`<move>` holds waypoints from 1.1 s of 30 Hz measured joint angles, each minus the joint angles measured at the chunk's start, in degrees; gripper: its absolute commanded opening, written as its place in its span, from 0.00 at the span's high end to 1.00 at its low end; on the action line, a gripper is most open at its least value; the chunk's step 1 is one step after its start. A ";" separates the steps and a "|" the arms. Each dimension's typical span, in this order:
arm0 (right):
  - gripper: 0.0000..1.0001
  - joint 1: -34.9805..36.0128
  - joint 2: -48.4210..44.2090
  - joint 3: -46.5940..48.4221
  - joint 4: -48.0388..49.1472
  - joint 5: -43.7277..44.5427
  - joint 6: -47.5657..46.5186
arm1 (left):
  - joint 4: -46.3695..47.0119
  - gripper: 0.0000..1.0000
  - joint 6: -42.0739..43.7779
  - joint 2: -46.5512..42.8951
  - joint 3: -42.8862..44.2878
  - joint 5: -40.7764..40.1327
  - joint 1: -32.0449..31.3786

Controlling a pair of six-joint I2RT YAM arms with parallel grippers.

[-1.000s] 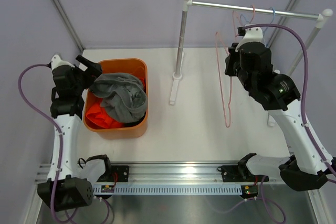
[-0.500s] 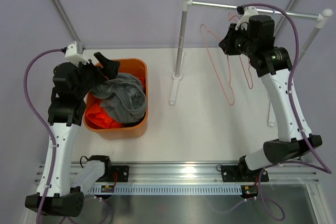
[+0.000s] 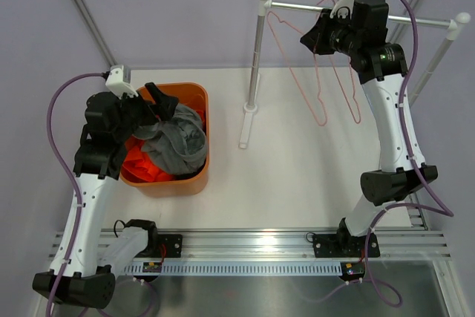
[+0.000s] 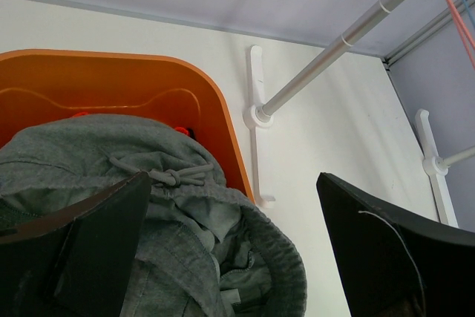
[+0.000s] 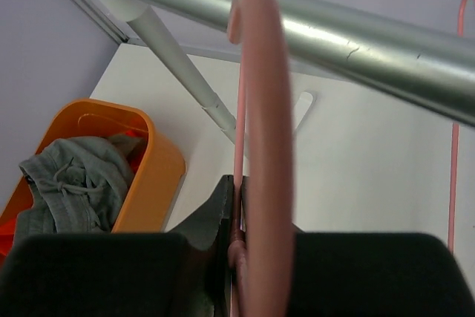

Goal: Remove the shorts from the hanger

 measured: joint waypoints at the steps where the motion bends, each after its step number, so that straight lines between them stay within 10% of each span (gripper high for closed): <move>1: 1.00 0.00 0.59 0.83 0.04 0.33 0.37 | -0.17 0.01 0.02 -0.02 -0.11 0.17 0.00; 22: 0.99 1.60 7.23 1.22 2.95 8.74 6.51 | -0.39 0.01 0.81 0.02 -0.94 1.38 -0.11; 33: 0.53 5.11 5.60 -4.15 6.56 13.00 5.57 | -0.79 0.01 1.49 0.63 -0.94 1.40 -0.15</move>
